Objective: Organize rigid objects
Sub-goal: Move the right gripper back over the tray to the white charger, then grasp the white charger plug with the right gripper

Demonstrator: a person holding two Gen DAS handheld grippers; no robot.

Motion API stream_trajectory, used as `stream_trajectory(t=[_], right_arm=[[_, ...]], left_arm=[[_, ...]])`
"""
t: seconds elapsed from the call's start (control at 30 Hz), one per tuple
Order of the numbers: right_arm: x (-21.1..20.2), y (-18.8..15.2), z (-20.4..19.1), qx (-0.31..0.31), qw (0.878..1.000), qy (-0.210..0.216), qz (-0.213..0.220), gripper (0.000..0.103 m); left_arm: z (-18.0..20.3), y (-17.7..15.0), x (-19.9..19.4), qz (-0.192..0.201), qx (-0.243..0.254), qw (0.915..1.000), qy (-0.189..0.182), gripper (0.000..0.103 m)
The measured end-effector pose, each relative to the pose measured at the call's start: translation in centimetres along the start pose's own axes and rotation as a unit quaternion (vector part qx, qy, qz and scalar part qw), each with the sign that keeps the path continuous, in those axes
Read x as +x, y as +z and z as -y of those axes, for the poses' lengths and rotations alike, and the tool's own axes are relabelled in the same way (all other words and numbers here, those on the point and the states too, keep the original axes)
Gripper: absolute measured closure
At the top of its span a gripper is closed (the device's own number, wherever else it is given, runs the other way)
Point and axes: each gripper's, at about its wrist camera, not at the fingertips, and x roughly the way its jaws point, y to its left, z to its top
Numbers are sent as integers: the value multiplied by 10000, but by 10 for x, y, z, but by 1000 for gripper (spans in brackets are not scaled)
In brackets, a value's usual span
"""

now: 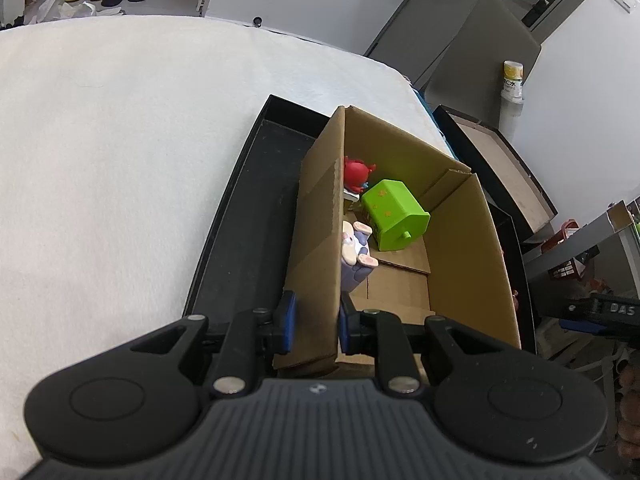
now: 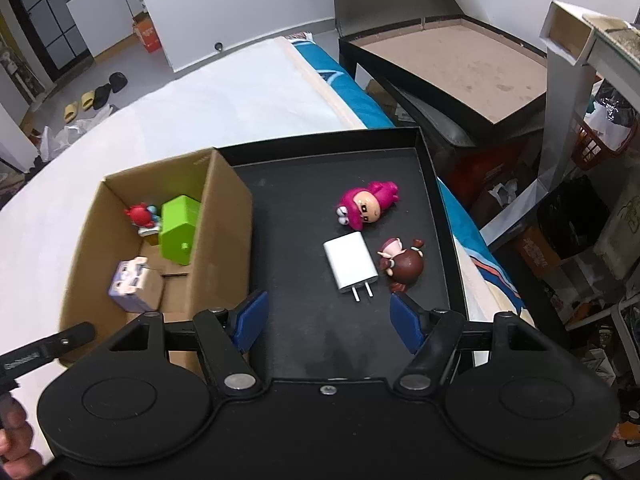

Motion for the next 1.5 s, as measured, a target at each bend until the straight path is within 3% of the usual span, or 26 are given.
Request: stream_trajectory(t=[0.87, 1.07, 1.23, 1.33, 1.5], right_arm=[[72, 22, 26, 13, 9991, 107, -421, 41], [90, 20, 22, -29, 9982, 232, -550, 48], [106, 17, 13, -213, 9977, 1, -638, 49], [112, 16, 9, -357, 9972, -172, -642, 62], [104, 17, 3, -395, 9963, -271, -709, 65]], left_arm=[[0, 2, 5, -56, -76, 9999, 60, 82], [-1, 2, 5, -60, -108, 9999, 57, 82], [-2, 3, 6, -64, -122, 9999, 42, 82], [-2, 4, 6, -72, -130, 9999, 28, 82], [-2, 4, 5, -62, -107, 9999, 32, 82]])
